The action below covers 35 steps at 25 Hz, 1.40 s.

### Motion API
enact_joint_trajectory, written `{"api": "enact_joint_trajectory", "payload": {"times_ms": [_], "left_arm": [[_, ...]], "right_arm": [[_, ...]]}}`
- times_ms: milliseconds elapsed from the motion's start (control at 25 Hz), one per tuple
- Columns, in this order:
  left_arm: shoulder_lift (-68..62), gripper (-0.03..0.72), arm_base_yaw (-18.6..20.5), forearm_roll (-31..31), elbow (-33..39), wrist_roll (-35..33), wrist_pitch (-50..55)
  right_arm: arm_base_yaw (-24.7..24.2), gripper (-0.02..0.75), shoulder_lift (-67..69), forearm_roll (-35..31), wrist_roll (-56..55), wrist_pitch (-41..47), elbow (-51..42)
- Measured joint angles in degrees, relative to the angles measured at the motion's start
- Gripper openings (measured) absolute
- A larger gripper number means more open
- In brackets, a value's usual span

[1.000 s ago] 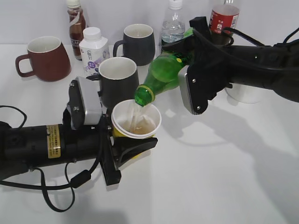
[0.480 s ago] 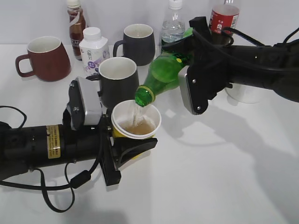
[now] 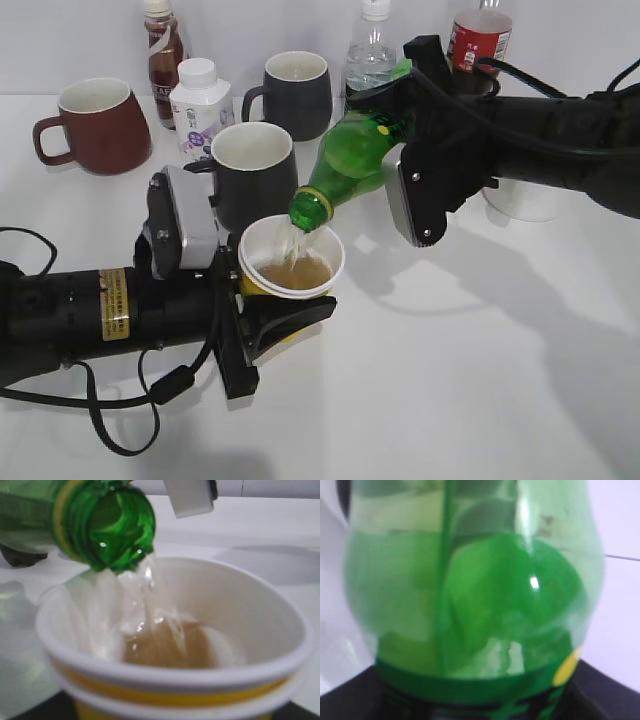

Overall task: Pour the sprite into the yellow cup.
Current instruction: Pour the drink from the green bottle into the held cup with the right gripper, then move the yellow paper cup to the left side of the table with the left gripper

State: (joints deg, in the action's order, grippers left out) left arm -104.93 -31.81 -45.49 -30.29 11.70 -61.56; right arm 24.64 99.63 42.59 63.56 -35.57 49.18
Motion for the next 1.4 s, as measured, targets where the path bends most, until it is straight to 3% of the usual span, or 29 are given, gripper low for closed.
{"api": "enact_joint_trajectory", "payload": {"times_ms": [480,880,1200,1400], "left_arm": [[-0.1,0.362,0.0,0.2,0.0,0.0,-1.2],[-0.3,0.361,0.0,4.0,0.1,0.0,-4.1],[4.0,0.361,0.0,16.2,4.4,0.0,-4.1],[8.0,0.361,0.8,22.5,7.4,0.0,-4.0]], "right_arm": [[0.0,0.428,0.0,-1.5,-1.8,-0.1,0.0],[0.0,0.428,0.0,-1.8,-23.1,-0.1,0.0],[0.0,0.428,-0.1,-3.4,-46.1,-2.3,0.0],[0.0,0.428,-0.2,-10.9,-54.0,-5.4,0.0]]}}
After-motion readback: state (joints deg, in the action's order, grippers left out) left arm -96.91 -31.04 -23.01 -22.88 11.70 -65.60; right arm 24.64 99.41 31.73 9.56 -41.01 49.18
